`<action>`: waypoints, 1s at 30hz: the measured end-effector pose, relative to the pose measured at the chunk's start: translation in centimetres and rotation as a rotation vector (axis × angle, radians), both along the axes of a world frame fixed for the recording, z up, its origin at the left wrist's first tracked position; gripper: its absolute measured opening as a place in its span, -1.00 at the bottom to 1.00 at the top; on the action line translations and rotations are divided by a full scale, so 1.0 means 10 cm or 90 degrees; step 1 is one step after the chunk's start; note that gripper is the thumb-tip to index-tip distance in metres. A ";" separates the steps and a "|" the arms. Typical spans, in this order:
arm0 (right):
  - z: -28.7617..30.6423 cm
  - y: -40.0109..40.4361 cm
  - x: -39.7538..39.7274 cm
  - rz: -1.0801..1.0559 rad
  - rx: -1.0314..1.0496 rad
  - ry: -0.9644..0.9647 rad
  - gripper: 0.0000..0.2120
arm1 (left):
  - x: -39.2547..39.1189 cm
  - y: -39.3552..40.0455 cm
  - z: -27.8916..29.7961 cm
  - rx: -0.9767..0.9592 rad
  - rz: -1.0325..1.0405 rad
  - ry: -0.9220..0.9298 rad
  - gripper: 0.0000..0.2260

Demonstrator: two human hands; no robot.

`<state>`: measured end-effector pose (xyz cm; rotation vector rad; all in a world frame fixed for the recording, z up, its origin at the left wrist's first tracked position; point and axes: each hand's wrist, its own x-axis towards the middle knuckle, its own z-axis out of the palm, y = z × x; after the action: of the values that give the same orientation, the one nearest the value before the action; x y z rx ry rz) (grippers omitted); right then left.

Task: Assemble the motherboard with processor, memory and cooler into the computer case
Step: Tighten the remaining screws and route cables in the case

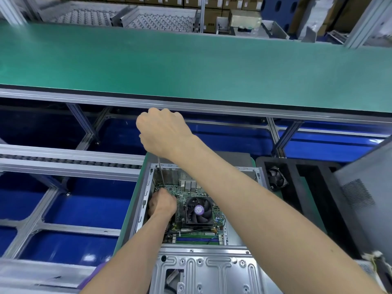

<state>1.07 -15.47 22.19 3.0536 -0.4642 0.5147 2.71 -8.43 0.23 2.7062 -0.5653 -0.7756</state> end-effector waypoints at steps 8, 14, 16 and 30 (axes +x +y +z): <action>0.03 -0.01 0.01 0.041 0.047 0.035 -0.69 | 0.01 0.00 -0.03 -0.007 0.005 0.005 -0.88; 0.06 0.03 0.07 0.054 0.054 0.051 -0.77 | 0.02 0.01 -0.02 -0.006 0.002 -0.001 -0.83; 0.11 0.01 0.06 0.089 0.102 0.082 -0.78 | 0.02 0.01 -0.01 -0.006 0.002 -0.001 -0.80; 0.07 0.04 0.06 0.059 0.062 0.061 -0.79 | 0.03 0.01 -0.05 -0.005 0.010 0.004 -0.81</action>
<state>1.71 -15.04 22.91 3.1881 -0.3574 0.3564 2.97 -8.29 -0.24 2.6970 -0.5441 -0.7752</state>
